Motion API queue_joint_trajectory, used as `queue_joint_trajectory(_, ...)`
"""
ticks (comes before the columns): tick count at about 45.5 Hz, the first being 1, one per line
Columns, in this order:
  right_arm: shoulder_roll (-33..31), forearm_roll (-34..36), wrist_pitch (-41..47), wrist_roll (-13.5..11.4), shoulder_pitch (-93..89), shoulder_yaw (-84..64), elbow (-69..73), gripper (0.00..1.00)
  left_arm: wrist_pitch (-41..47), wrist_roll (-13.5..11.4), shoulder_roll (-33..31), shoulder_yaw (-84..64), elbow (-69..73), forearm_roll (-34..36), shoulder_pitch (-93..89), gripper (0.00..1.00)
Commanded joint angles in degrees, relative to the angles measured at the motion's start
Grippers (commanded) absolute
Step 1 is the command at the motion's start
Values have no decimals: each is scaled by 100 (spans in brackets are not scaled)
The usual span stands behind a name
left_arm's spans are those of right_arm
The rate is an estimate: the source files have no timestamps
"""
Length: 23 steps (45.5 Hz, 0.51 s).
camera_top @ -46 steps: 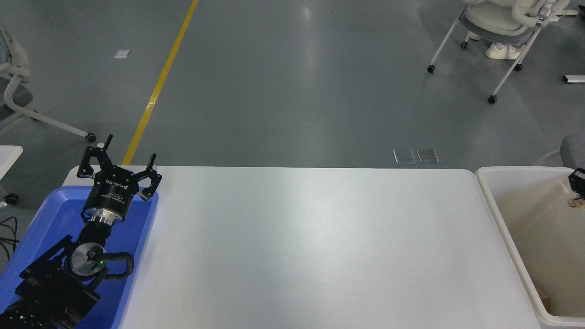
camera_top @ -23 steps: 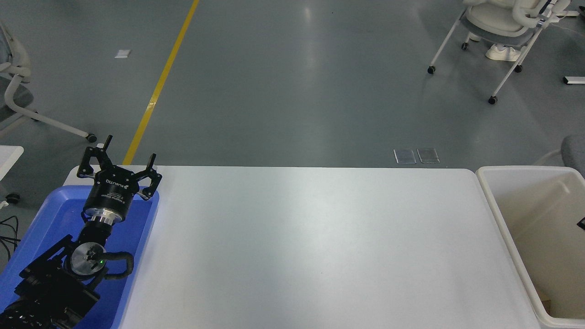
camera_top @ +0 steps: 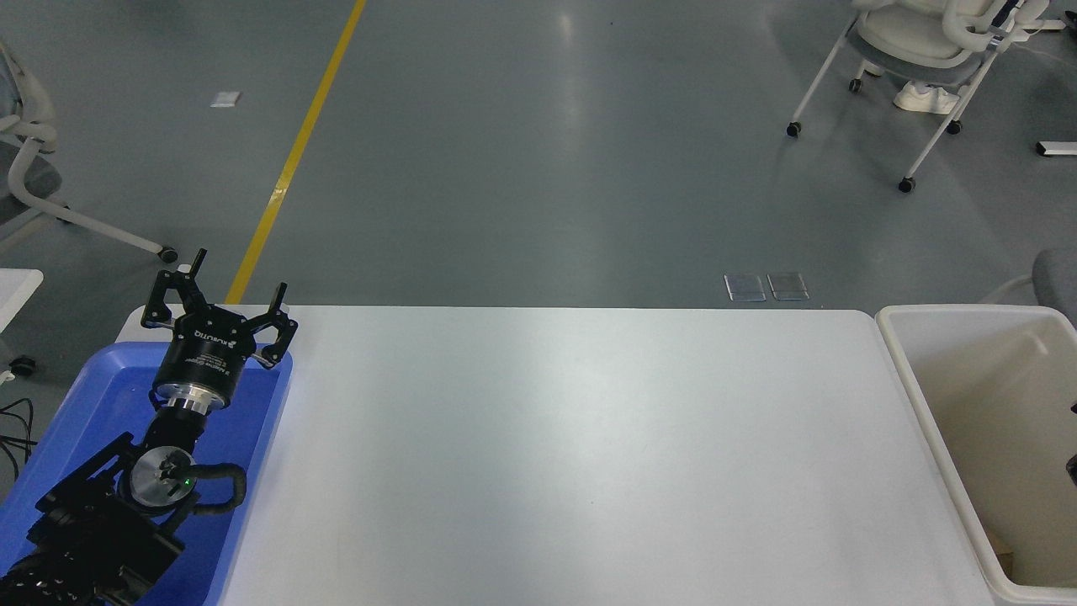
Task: Pick up paper ball place in dustbin
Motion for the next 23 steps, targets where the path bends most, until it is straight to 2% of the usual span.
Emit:
queue_joint_trajectory(1, -5, -8, -132, 16, -42, 37, -15, 89, 0, -1, 0, -3, 8, -15, 4, 100)
queue_joint_trajectory(10, 21, 1, -114, 25, 72, 72, 256, 89, 0, -1, 0, -3, -1, -15, -5, 100)
queue_joint_trajectory(16, -31, -17, -114, 16, 651, 46, 1064, 91, 0, -1, 0, -3, -1, -15, -5, 100)
queue_joint_trajectory(18, -145, -25, -114, 7, 897, -15, 1450, 97, 0, -1, 0, -11, -1, -15, -5, 100)
queue_joint_trajectory(23, -716, -69, -114, 16, 1521, -103, 2619, 98, 0, -1, 0, -3, -1, -15, -5, 100)
